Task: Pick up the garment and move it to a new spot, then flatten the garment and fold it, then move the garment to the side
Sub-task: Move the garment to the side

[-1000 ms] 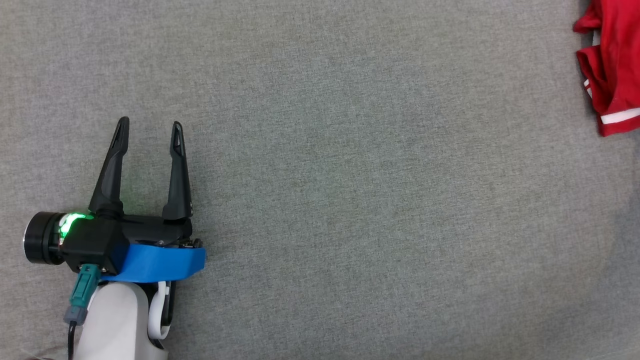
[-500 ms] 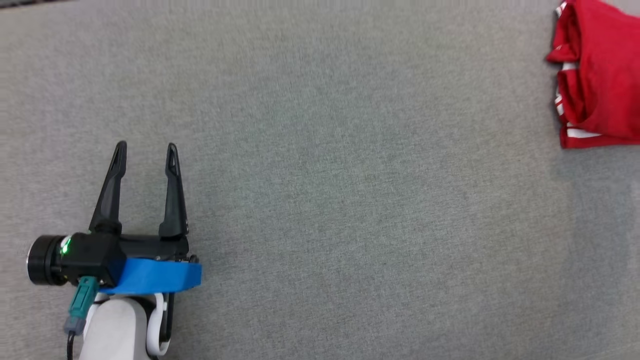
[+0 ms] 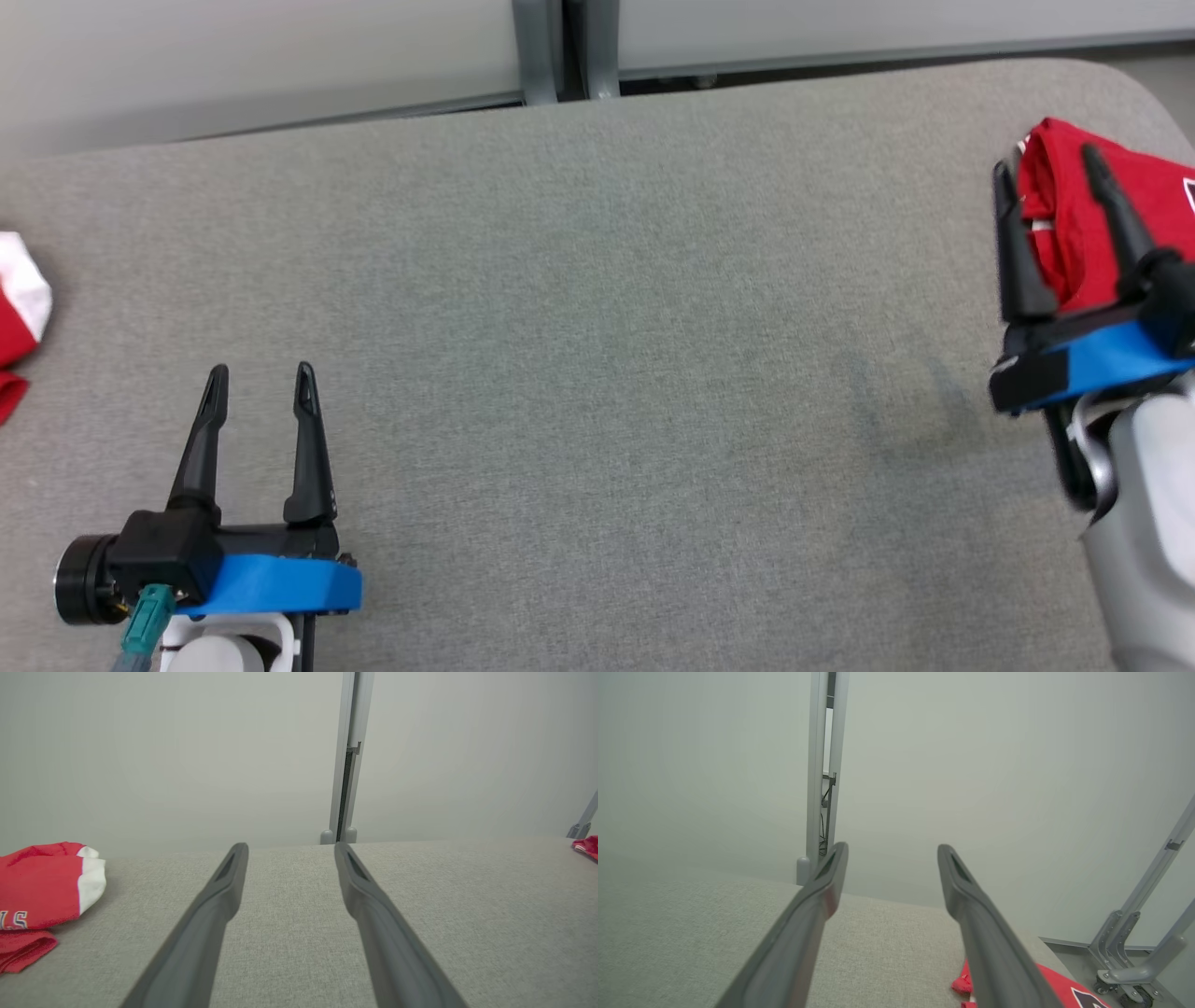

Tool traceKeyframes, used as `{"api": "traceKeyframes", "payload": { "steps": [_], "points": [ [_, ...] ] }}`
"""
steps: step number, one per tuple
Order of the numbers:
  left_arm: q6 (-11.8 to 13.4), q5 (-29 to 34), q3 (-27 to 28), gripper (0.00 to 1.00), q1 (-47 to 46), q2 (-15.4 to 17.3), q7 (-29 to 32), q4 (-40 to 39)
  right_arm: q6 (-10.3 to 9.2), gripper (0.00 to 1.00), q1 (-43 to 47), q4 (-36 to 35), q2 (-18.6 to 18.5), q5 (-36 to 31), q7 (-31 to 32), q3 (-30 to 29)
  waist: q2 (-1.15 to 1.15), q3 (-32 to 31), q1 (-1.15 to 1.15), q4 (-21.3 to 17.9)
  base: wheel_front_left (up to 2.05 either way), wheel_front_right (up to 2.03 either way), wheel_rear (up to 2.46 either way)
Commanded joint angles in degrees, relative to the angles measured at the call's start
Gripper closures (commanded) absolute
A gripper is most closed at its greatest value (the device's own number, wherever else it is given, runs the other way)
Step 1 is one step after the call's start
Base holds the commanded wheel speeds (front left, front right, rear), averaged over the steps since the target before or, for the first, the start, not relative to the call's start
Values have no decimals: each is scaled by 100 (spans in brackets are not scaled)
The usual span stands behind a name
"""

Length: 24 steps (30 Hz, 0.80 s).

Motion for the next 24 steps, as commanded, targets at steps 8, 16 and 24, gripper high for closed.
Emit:
{"api": "traceKeyframes", "payload": {
  "steps": [8,16,24],
  "points": [
    [60,-179,11,0,347,8,-16,127,-4,0,1287,-665,502,219,0,-32,0,-555,1,262,0,0,0],
    [93,-291,-45,0,628,8,-16,220,-3,0,2316,-1143,870,357,0,-81,0,-888,1,290,0,0,0],
    [90,-339,-12,0,823,8,-16,278,-3,0,2910,-1414,1152,360,-1,-89,0,-1070,1,311,0,0,0]
  ]
}}
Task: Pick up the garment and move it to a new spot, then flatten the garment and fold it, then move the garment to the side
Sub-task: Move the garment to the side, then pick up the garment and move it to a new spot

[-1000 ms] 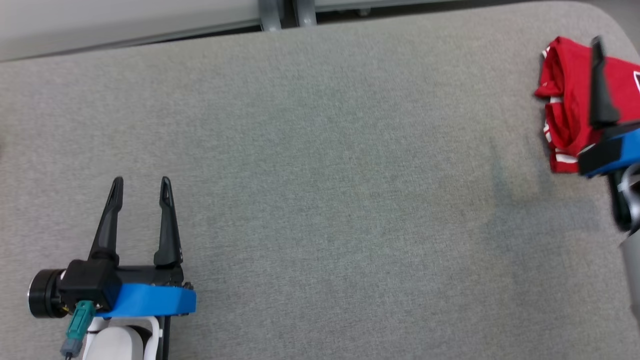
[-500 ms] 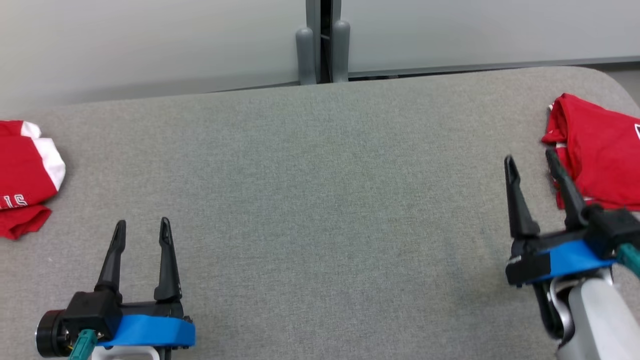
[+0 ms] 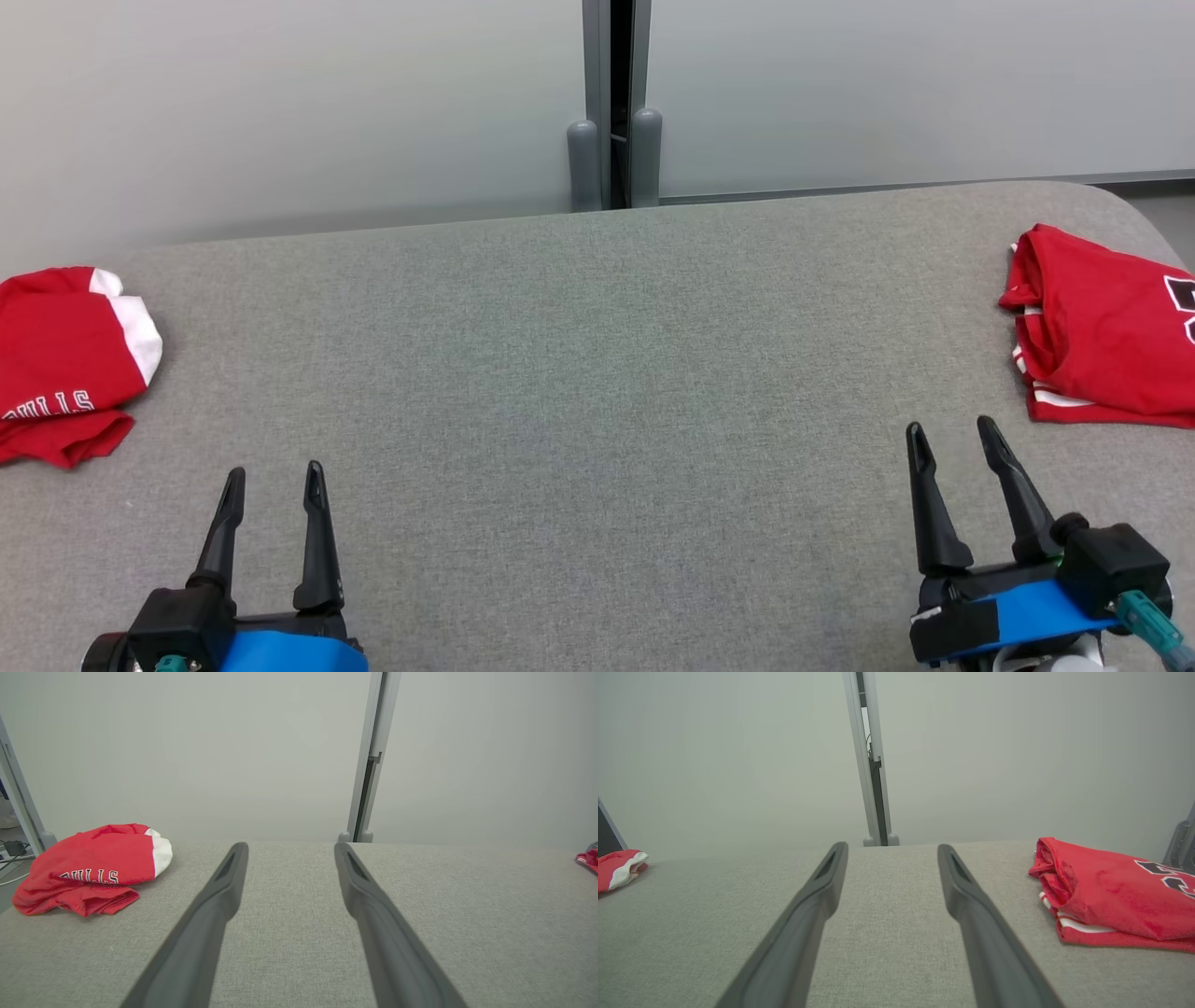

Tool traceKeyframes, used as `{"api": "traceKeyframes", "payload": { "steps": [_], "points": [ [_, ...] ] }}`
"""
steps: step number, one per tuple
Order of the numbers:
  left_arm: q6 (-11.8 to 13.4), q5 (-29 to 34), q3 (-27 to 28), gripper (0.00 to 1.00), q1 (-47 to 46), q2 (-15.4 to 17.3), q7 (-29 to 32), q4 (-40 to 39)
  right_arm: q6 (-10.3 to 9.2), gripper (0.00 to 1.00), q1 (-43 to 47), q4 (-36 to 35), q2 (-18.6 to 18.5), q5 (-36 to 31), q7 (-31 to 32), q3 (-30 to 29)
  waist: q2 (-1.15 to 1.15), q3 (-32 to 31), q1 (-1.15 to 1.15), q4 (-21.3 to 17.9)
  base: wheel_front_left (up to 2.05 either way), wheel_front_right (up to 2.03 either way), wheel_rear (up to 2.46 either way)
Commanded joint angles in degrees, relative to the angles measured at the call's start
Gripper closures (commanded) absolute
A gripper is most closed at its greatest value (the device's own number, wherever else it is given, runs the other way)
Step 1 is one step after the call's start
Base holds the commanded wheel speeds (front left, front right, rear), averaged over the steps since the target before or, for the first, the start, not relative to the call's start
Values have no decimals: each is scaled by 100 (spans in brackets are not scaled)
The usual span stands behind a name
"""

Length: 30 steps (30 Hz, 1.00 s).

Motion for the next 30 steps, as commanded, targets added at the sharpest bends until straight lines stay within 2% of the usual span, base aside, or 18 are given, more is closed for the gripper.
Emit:
{"api": "traceKeyframes", "payload": {
  "steps": [1,18,24,30],
  "points": [
    [14,-23,4,0,91,17,-16,21,-2,0,145,-31,63,2,0,-17,0,-32,1,11,0,0,0],
    [41,-63,-25,0,131,18,-16,77,-2,0,266,-22,154,-82,1,24,0,-111,1,132,0,0,0],
    [54,-4,2,0,27,18,-16,36,-2,0,187,-89,139,-139,0,64,0,-21,1,457,0,0,0],
    [65,23,80,0,-17,18,-16,-4,-2,0,178,-138,141,-187,1,71,0,109,1,1006,0,0,0]
  ]
}}
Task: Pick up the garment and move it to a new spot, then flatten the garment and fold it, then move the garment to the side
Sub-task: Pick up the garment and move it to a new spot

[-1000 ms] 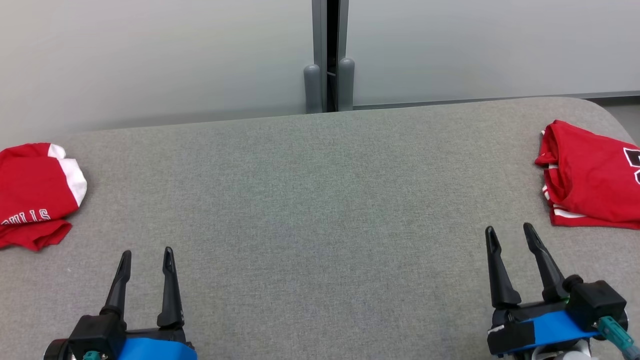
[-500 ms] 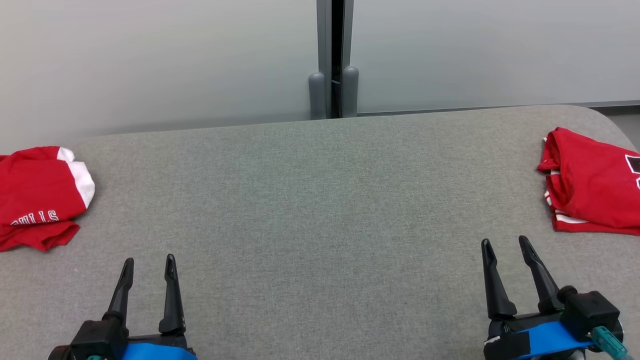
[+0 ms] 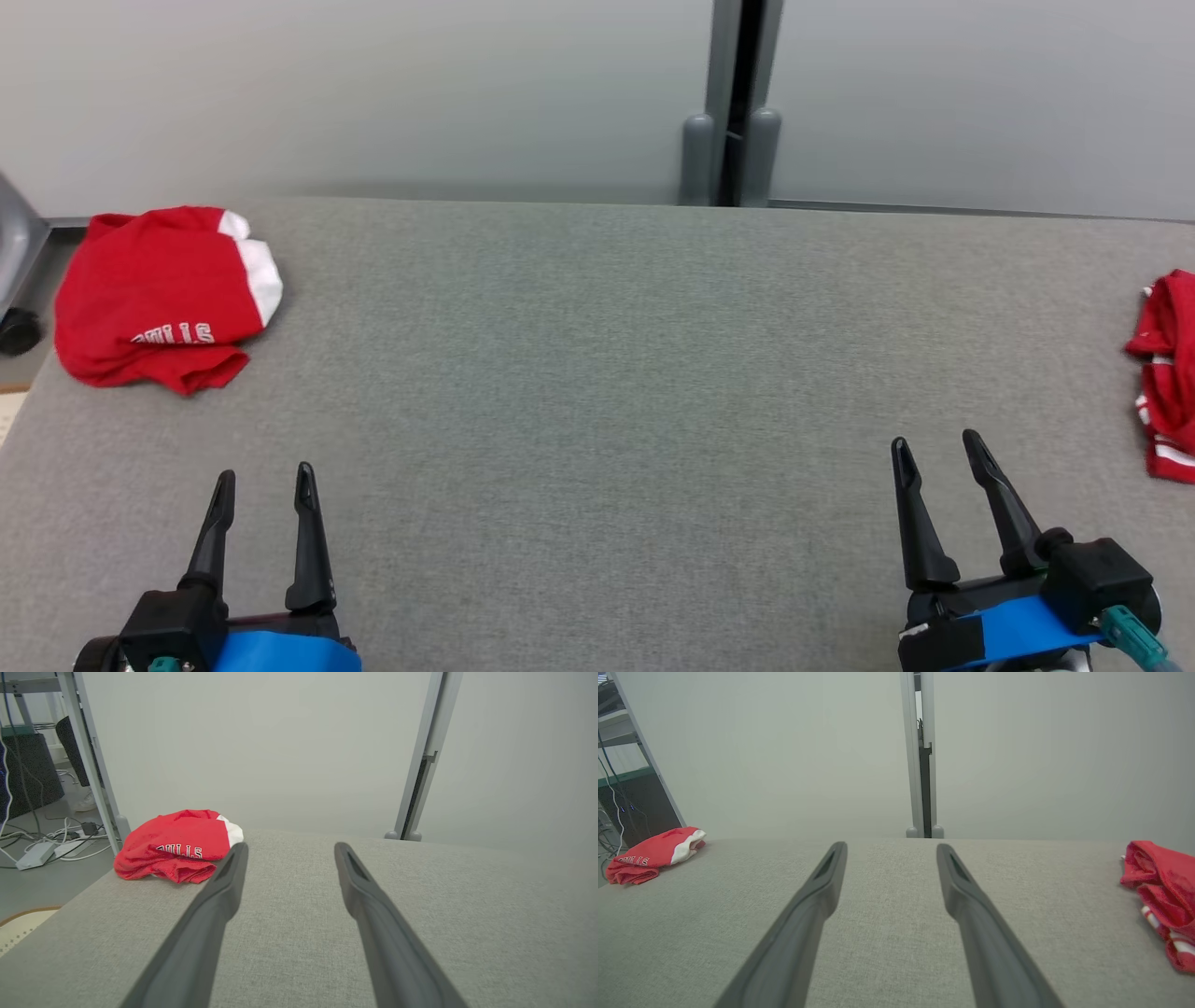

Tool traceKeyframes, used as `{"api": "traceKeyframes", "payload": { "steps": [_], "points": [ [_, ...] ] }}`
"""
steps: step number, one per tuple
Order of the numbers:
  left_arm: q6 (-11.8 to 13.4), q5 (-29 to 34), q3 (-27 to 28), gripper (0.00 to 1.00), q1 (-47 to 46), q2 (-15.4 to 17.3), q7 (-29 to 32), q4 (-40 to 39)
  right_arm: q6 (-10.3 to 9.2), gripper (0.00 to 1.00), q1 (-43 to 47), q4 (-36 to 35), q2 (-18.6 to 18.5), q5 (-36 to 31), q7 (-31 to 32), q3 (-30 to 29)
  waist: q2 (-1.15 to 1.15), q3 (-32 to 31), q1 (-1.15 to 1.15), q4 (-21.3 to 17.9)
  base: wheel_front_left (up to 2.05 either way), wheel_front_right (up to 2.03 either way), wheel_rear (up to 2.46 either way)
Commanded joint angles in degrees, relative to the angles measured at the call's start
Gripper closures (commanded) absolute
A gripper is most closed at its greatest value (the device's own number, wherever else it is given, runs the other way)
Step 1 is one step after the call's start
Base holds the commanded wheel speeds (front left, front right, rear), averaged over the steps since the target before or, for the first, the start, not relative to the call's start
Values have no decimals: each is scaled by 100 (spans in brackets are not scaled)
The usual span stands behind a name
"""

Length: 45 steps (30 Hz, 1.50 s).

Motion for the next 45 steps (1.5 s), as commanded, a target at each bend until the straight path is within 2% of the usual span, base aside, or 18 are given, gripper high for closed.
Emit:
{"api": "traceKeyframes", "payload": {
  "steps": [1,13,21,31,38,45],
  "points": [
    [17,20,40,0,-56,21,-16,-21,-2,0,-34,-33,9,-38,-1,9,0,88,0,290,0,0,0],
    [77,-66,160,0,19,20,-16,-91,-2,0,-155,-74,-104,-115,-1,-10,0,254,0,1561,0,0,0],
    [124,-106,260,0,128,19,-16,-140,-2,0,-191,-11,-129,-136,-1,54,0,293,0,2007,0,0,0],
    [70,-129,351,0,-356,20,-17,-105,-2,0,-324,-81,-264,-161,-1,45,0,520,0,1871,0,0,0],
    [-86,-27,694,0,-1650,128,-17,120,-2,0,-612,-308,-524,-254,-1,-56,0,1084,0,1497,0,0,0],
    [-196,32,947,0,-3229,555,-16,559,-2,0,-989,-699,-830,-342,-1,-393,0,1917,0,974,0,0,0]
  ]
}}
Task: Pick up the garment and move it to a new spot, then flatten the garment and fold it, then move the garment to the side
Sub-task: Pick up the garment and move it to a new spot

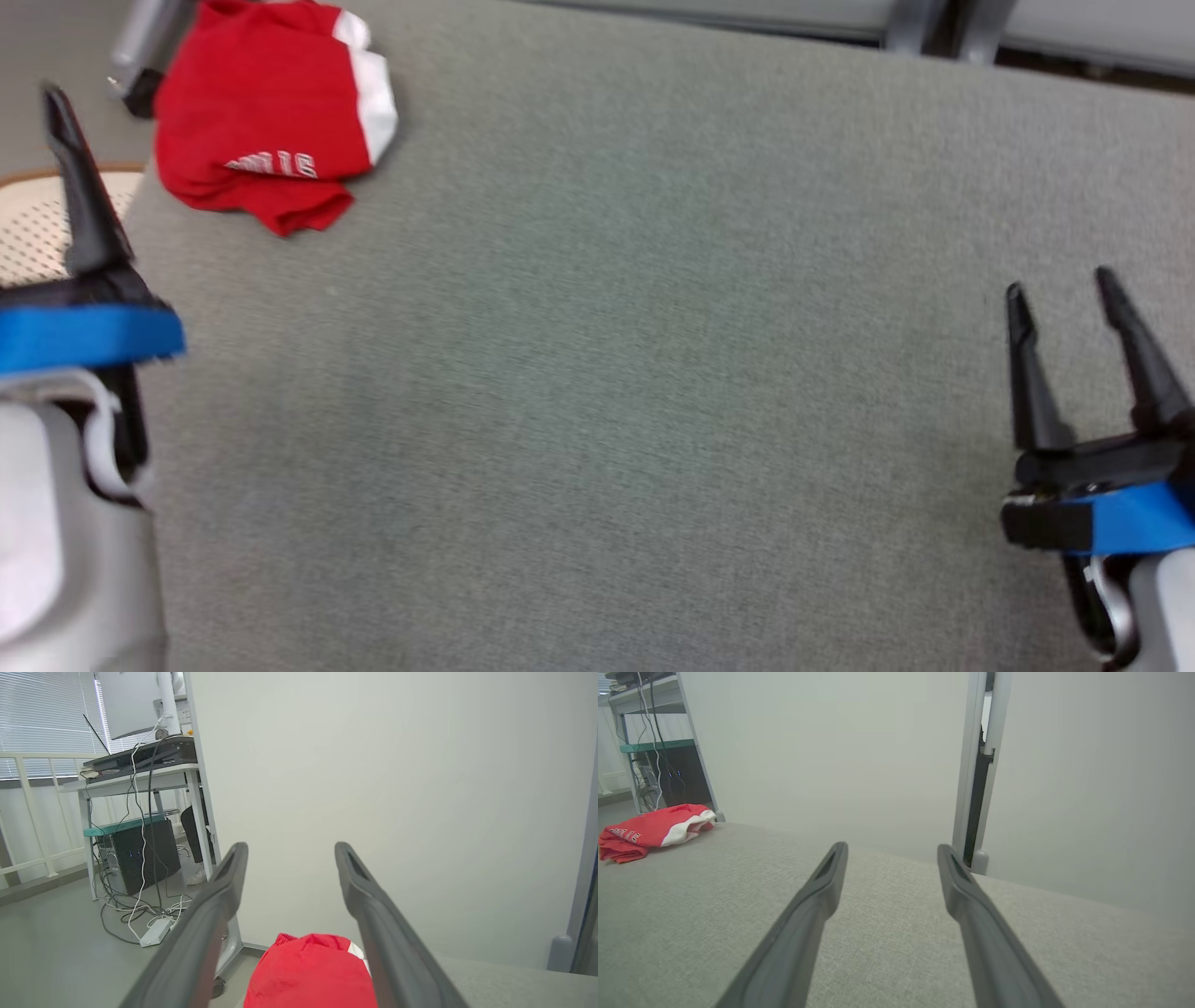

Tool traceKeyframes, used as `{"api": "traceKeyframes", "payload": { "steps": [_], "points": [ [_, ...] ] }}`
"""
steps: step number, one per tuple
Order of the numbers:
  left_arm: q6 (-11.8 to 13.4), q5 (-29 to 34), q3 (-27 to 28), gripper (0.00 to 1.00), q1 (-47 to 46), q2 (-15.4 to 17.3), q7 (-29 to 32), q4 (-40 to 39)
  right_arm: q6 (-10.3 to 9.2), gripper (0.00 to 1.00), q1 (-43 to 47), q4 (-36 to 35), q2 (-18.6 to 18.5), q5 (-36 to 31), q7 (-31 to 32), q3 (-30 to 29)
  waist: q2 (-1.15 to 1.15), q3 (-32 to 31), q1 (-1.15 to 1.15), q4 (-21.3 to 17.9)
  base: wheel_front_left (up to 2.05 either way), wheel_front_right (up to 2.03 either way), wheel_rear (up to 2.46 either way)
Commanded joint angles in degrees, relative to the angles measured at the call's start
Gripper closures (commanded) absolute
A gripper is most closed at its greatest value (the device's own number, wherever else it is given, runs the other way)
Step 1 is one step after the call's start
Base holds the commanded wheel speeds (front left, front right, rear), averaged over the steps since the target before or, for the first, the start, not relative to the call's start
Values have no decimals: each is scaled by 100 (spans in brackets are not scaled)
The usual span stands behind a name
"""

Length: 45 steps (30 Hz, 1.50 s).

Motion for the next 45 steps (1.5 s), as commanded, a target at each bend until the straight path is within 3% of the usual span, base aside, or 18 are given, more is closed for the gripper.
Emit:
{"api": "traceKeyframes", "payload": {
  "steps": [1,8,17,26,40,41,43,45],
  "points": [
    [-2,19,61,0,-341,132,-16,163,-2,0,-118,-121,-72,-48,-1,-108,0,519,-1,-407,0,0,0],
    [8,-100,379,0,-1684,821,27,1269,-2,0,-264,-644,-182,-91,56,-485,0,1158,-1,-846,0,0,0],
    [-117,-122,301,0,-2619,1323,551,2764,-2,0,-199,-1099,-213,-92,234,-781,0,1694,-1,-1091,0,0,0],
    [-296,-212,182,0,-2986,1486,1218,3880,-2,0,-189,-1247,-229,-108,288,-858,0,1842,-1,-1090,0,0,0],
    [-568,-536,60,0,-3238,1429,2455,5185,-2,0,-280,-1288,-192,-100,342,-851,0,1863,-1,-1105,0,0,0],
    [-583,-548,42,25,-3231,1428,2511,5240,-2,0,-276,-1283,-185,-94,339,-849,0,1864,-1,-1113,0,0,0],
    [-589,-558,14,96,-3247,1443,2532,5299,-2,0,-284,-1262,-171,-82,328,-846,0,1863,-1,-1130,0,0,0],
    [-602,-559,-15,100,-3265,1462,2507,5345,-2,0,-300,-1233,-166,-67,313,-841,0,1851,-1,-1151,0,0,0]
  ]
}}
